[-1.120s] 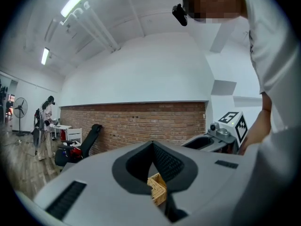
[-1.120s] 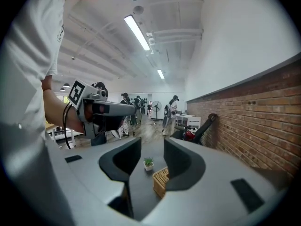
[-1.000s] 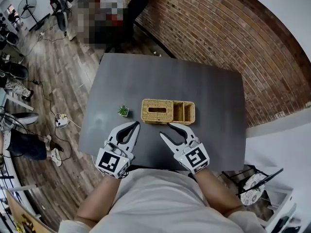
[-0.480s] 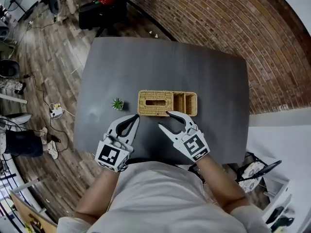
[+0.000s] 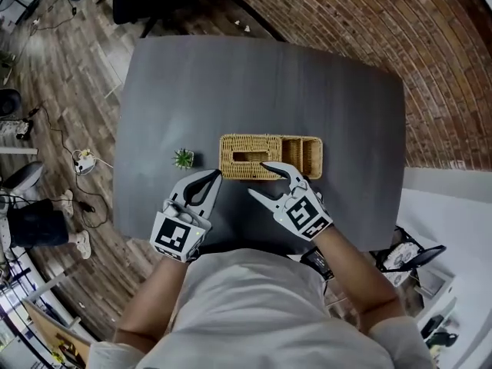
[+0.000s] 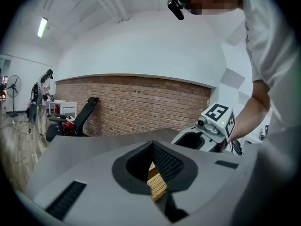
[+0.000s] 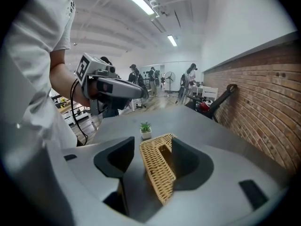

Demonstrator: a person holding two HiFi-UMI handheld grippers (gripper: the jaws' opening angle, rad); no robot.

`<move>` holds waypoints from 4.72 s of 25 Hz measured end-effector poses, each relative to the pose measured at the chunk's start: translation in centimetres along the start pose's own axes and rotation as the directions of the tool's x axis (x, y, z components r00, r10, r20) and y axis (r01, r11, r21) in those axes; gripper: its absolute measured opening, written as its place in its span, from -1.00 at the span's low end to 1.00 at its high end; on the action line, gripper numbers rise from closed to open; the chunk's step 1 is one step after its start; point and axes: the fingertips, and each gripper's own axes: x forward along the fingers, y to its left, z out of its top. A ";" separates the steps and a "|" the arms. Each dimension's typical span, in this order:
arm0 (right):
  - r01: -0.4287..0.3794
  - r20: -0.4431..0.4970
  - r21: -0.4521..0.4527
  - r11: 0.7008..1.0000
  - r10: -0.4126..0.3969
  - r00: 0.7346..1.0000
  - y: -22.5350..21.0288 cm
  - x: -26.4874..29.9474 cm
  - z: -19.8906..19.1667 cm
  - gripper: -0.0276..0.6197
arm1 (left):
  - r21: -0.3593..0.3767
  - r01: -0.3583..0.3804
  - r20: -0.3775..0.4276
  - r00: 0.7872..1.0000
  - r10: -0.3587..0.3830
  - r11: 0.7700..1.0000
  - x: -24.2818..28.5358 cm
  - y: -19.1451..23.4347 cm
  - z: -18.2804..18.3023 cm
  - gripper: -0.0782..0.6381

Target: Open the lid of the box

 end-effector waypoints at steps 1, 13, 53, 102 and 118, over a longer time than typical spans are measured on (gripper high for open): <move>-0.010 -0.024 0.005 1.000 0.010 1.000 -0.1 0.5 -0.7 -0.13 | -0.007 0.005 -0.009 1.000 -0.005 1.000 0.3 0.2 -0.5 -0.75; -0.095 -0.212 -0.077 0.992 0.077 0.974 -0.6 4.4 -5.9 -0.03 | -0.075 0.032 -0.074 0.997 -0.037 0.997 2.9 2.2 -4.4 -0.75; -0.151 -0.370 -0.355 0.922 0.010 0.929 -0.4 5.1 -6.4 -0.26 | -0.066 0.041 -0.062 0.997 -0.045 0.997 1.5 2.7 -4.1 -0.75; -0.195 -0.401 -0.373 0.907 0.032 0.916 -12.7 6.0 5.2 -0.77 | 0.047 0.075 -0.028 0.997 -0.073 0.996 7.4 7.4 3.0 -0.75; -0.098 -0.317 -0.338 0.936 -0.015 0.948 -14.7 5.3 7.0 -0.57 | 0.049 0.084 -0.035 0.996 -0.082 0.995 7.2 6.8 3.2 -0.75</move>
